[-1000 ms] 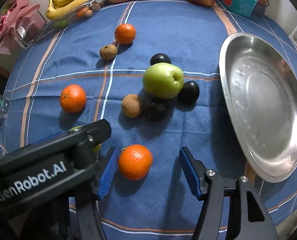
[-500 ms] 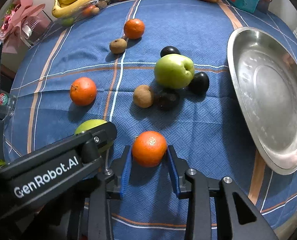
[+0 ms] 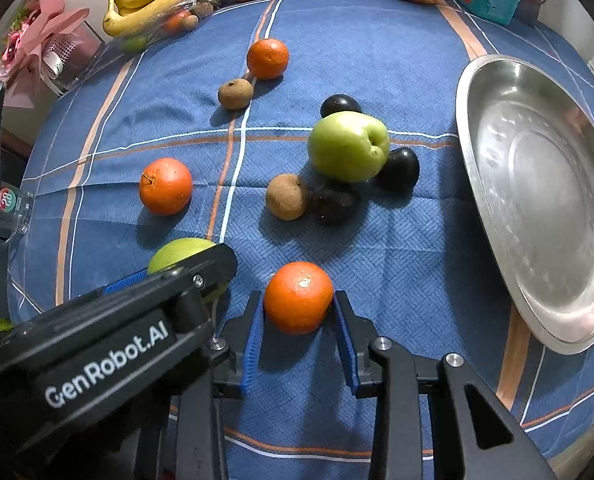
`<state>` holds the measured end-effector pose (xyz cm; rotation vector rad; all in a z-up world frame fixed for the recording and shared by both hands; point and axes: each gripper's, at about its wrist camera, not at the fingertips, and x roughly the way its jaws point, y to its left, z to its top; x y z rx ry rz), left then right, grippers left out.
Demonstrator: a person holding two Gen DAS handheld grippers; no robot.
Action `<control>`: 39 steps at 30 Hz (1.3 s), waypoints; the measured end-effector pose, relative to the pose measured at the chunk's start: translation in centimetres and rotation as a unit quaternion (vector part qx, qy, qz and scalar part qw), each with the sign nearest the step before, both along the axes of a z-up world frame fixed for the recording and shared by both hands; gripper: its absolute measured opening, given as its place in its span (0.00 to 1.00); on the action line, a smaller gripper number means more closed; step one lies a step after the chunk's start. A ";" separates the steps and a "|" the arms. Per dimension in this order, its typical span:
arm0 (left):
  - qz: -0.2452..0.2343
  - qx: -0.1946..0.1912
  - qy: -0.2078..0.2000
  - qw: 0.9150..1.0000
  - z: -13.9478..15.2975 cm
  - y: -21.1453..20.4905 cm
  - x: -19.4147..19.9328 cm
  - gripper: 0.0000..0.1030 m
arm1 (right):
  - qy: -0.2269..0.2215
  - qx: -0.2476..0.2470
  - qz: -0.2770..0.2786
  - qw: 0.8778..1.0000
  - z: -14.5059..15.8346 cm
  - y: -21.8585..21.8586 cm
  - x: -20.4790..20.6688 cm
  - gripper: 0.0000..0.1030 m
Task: Organize fruits
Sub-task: 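Carry the mango and tangerine over the steel plate and open both grippers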
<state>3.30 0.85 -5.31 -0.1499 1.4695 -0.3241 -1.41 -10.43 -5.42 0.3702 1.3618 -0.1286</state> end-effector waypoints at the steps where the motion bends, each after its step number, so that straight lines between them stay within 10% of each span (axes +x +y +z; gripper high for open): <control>1: 0.003 0.000 -0.004 1.000 0.4 0.2 -0.1 0.53 | -0.001 0.005 -0.004 1.000 0.1 -0.2 -0.1 0.34; 20: 0.017 -0.031 -0.079 0.996 6.2 -0.9 1.4 0.53 | -0.097 -0.071 -0.083 0.989 7.0 -6.0 -0.3 0.34; 39: -0.099 -0.069 -0.120 0.985 7.3 -14.2 2.1 0.53 | -0.092 -0.125 -0.243 0.958 8.9 -19.4 -1.2 0.34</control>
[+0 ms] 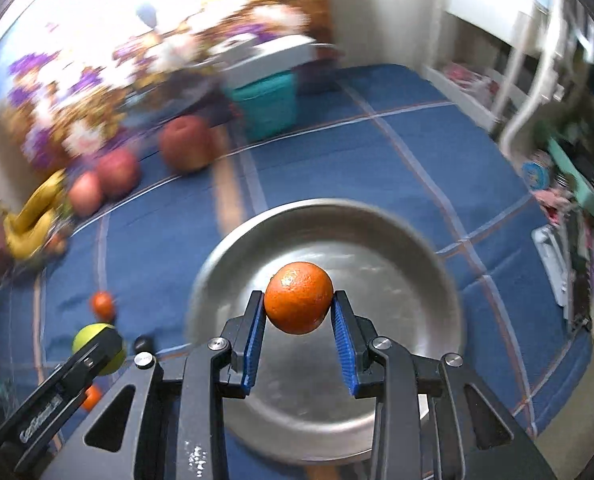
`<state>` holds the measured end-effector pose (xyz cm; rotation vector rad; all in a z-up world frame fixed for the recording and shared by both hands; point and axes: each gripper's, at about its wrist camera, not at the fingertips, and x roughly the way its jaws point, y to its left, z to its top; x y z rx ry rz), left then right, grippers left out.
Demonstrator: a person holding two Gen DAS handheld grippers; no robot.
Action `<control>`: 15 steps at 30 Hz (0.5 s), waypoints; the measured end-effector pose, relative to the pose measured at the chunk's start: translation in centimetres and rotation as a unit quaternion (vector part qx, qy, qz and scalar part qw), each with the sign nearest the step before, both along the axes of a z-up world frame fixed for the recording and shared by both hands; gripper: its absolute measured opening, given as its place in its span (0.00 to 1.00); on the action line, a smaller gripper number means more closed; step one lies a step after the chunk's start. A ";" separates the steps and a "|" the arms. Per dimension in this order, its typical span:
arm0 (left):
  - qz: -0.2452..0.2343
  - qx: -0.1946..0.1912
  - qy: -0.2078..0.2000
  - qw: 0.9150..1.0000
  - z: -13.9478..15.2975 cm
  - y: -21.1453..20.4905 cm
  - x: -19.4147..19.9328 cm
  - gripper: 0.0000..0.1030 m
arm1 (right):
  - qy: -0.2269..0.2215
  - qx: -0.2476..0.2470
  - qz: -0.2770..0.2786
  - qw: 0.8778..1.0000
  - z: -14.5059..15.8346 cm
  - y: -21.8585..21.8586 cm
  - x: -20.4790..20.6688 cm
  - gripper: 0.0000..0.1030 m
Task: Organize fruits
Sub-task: 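Carry the mango and tangerine over the steel plate and open both grippers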
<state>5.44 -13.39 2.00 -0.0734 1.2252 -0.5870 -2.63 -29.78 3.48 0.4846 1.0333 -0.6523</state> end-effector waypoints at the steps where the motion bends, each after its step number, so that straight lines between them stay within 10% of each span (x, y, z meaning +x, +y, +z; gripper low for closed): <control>1: -0.009 -0.002 -0.002 1.000 0.0 -0.8 -0.2 0.53 | 0.002 -0.001 -0.014 1.000 0.0 -0.8 -0.8 0.34; 15: -0.108 -0.005 -0.036 0.993 -2.0 -6.6 -3.8 0.53 | 0.012 0.030 -0.101 0.994 -2.3 -7.0 -5.1 0.34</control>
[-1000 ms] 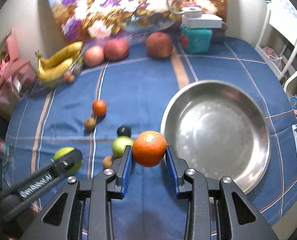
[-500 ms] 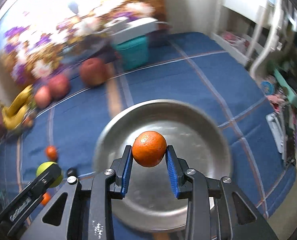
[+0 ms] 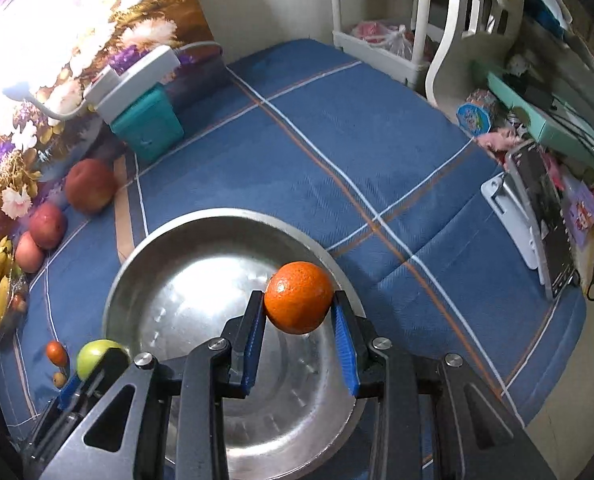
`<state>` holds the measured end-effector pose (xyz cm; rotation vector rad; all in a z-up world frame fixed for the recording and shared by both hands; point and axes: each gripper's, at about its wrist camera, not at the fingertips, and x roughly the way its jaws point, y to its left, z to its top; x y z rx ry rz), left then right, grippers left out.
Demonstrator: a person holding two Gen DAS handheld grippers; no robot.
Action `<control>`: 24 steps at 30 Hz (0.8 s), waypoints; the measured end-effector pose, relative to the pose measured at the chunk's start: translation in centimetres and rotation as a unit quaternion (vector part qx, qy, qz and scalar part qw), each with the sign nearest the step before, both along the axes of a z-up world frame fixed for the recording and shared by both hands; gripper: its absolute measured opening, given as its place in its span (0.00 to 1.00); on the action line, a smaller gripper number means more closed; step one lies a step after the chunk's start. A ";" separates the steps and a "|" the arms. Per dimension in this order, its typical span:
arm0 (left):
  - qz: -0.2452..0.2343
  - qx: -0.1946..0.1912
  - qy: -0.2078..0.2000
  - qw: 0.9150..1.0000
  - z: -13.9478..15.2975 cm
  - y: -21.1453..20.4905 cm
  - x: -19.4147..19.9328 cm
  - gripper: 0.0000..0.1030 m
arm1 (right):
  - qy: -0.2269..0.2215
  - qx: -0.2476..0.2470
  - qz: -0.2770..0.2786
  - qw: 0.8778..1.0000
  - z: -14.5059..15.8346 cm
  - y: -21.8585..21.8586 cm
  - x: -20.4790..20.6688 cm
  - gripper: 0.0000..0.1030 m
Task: Organize fruits
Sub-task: 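Carry the mango and tangerine over the steel plate and open both grippers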
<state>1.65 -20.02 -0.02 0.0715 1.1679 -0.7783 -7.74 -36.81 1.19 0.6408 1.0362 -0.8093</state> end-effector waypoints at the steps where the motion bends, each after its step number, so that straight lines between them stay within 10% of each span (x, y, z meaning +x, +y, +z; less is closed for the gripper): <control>1: -0.003 0.001 -0.001 1.000 -0.2 -0.1 -0.1 0.53 | 0.003 0.002 0.002 1.000 -0.3 0.0 0.1 0.34; 24: -0.032 0.036 -0.002 0.999 -2.2 -1.5 -1.6 0.58 | 0.052 0.020 0.018 0.998 -2.5 0.8 0.8 0.34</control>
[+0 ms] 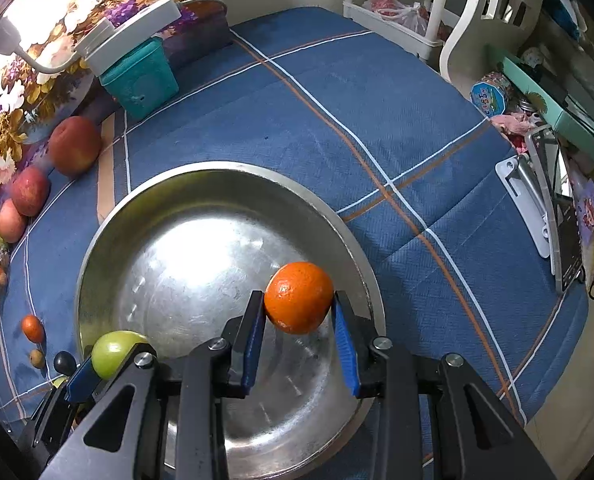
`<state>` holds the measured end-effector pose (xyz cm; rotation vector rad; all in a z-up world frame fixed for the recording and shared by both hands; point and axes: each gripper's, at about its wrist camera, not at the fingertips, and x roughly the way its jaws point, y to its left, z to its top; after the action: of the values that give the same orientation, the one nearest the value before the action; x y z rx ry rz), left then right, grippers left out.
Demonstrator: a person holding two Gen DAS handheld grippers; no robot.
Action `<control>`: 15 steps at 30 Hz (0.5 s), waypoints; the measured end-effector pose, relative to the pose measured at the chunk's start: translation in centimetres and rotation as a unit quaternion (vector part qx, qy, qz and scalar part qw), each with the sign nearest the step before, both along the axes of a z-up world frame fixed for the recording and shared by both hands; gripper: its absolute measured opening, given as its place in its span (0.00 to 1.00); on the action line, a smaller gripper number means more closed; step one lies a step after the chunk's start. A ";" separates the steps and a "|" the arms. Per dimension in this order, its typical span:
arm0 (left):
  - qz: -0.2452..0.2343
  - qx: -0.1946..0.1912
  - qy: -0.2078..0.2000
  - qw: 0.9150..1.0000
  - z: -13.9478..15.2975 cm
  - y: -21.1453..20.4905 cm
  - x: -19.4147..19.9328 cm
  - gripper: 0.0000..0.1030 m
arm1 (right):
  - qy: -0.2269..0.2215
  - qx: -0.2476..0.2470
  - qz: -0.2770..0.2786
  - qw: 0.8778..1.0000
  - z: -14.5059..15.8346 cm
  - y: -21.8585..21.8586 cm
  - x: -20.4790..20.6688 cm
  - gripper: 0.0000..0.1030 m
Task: Organize fruits
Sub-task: 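Carry the mango and tangerine over the steel plate and open both grippers, then lift both open grippers out of the steel plate toward the fruit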
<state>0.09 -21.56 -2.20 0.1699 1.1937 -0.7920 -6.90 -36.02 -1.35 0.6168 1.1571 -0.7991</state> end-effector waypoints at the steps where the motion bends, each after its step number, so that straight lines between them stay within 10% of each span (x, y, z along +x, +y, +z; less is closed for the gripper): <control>1: 0.000 -0.001 -0.002 1.000 0.1 0.0 0.0 0.59 | 0.000 0.000 0.000 1.000 0.1 0.1 0.0 0.34; 15: 0.012 -0.017 0.006 1.000 1.9 2.2 -0.5 0.62 | 0.007 -0.025 0.019 0.999 1.0 1.2 0.2 0.43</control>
<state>-0.37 -19.41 -0.30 0.1227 1.1910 -0.7934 -6.69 -34.85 -0.34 0.5467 1.1563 -0.7981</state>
